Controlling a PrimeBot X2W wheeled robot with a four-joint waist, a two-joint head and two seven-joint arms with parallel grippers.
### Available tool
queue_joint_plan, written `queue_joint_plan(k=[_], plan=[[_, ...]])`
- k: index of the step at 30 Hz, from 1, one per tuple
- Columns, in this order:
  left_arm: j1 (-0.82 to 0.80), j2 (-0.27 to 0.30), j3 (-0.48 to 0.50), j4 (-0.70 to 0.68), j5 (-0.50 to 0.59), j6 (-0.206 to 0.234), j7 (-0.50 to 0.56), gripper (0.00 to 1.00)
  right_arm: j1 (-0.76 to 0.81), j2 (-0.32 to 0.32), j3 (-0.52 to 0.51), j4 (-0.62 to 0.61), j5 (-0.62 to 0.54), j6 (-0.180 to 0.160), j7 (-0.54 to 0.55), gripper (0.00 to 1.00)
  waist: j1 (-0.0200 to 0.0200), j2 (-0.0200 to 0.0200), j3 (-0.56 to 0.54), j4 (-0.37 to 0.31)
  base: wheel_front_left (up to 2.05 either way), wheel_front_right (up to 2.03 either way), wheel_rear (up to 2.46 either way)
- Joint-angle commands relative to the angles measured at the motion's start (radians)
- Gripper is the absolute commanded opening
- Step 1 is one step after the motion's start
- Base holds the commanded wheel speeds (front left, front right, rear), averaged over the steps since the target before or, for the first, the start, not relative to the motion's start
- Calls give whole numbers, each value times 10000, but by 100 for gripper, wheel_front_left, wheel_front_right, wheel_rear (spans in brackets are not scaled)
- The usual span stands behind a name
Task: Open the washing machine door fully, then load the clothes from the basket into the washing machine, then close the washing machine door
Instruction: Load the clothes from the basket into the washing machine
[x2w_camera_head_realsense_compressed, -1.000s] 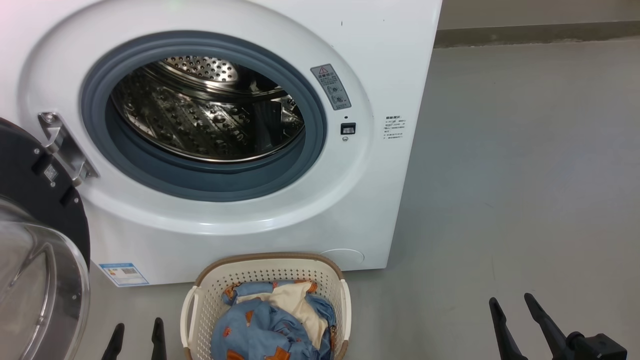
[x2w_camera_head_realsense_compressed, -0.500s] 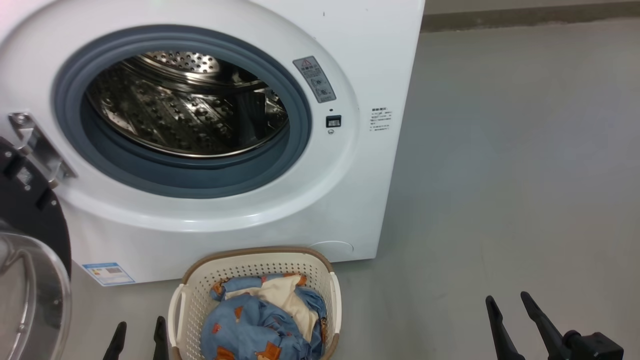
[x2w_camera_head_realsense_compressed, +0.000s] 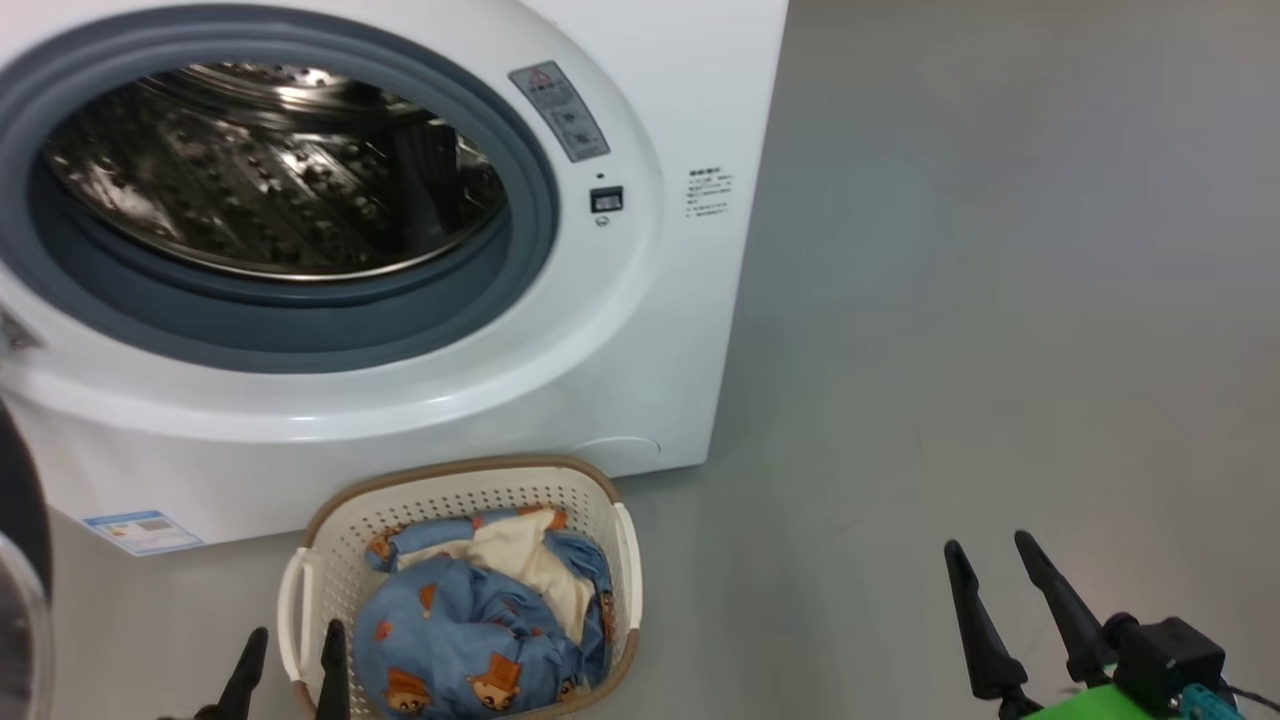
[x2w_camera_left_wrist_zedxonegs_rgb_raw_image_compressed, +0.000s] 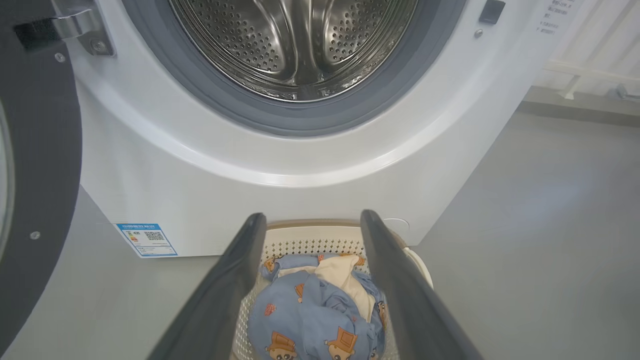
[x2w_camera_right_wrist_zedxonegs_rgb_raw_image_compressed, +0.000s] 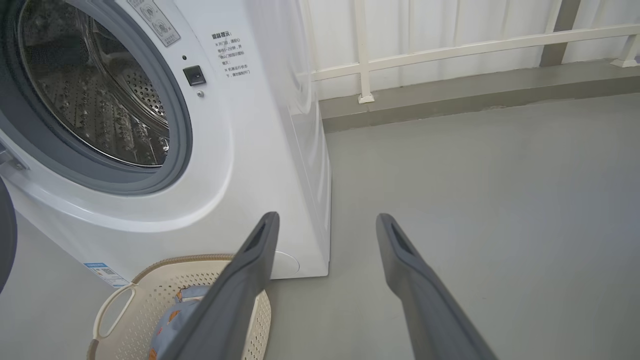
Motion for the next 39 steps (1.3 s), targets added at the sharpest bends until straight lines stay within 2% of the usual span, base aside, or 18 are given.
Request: queue_joint_plan(k=[1,12,19,30,39], plan=[[-454,174,263,-78,-131,-25,-63,100,-400,-18,300,-256,31,16,-120,100,0,0,450,-415,0,0,0],[-1522,619,-300,1734,-839,-25,-63,100,-956,221,743,-237,124,16,-120,100,0,0,1573,-1447,0,0,0],[-2704,1050,-632,3613,-1188,-10,165,100,-1286,285,991,-254,231,16,-120,100,0,0,2416,-2001,0,0,0],[-4505,1573,-570,5942,-1064,591,1177,100,-1802,300,1392,-332,876,16,-120,100,0,0,3708,-2569,0,0,0],[-5584,1869,-555,7296,-1177,699,1897,100,-2205,301,1638,-415,1162,16,-120,100,0,0,4515,-2767,0,0,0]])
